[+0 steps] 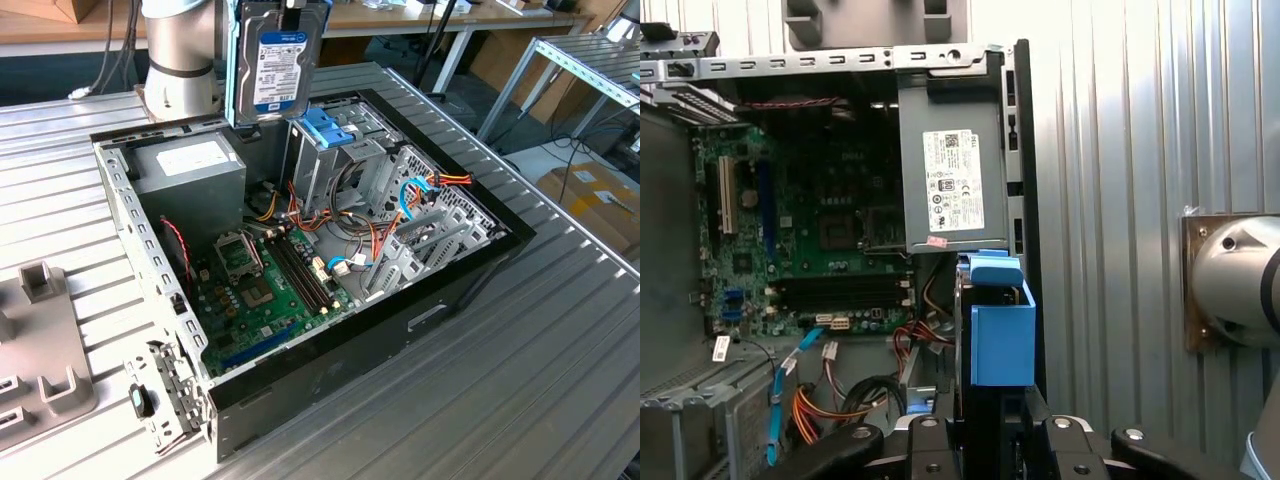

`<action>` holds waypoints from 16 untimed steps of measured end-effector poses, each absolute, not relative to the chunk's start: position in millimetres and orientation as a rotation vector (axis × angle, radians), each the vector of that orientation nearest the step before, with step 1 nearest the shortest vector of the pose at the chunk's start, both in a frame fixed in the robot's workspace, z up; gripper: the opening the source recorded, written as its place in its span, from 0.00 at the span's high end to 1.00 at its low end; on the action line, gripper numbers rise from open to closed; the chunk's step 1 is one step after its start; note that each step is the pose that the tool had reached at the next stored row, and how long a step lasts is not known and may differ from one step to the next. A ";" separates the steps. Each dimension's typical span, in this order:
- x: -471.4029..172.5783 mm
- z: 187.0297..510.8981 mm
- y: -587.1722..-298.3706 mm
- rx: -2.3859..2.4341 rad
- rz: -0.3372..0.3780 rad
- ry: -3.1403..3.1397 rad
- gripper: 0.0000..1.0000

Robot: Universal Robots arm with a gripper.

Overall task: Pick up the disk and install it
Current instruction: 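Pick up the disk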

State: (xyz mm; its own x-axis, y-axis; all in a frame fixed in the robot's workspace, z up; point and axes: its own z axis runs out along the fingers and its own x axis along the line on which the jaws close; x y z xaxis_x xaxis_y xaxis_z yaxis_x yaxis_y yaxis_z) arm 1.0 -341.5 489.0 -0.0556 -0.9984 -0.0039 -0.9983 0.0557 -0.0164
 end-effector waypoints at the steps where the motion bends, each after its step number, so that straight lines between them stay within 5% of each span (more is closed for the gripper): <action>1: 2.6 489.0 -341.4 -2.149 -0.014 2.272 0.65; 16: 24.0 489.0 -339.7 -2.149 -0.014 2.272 0.65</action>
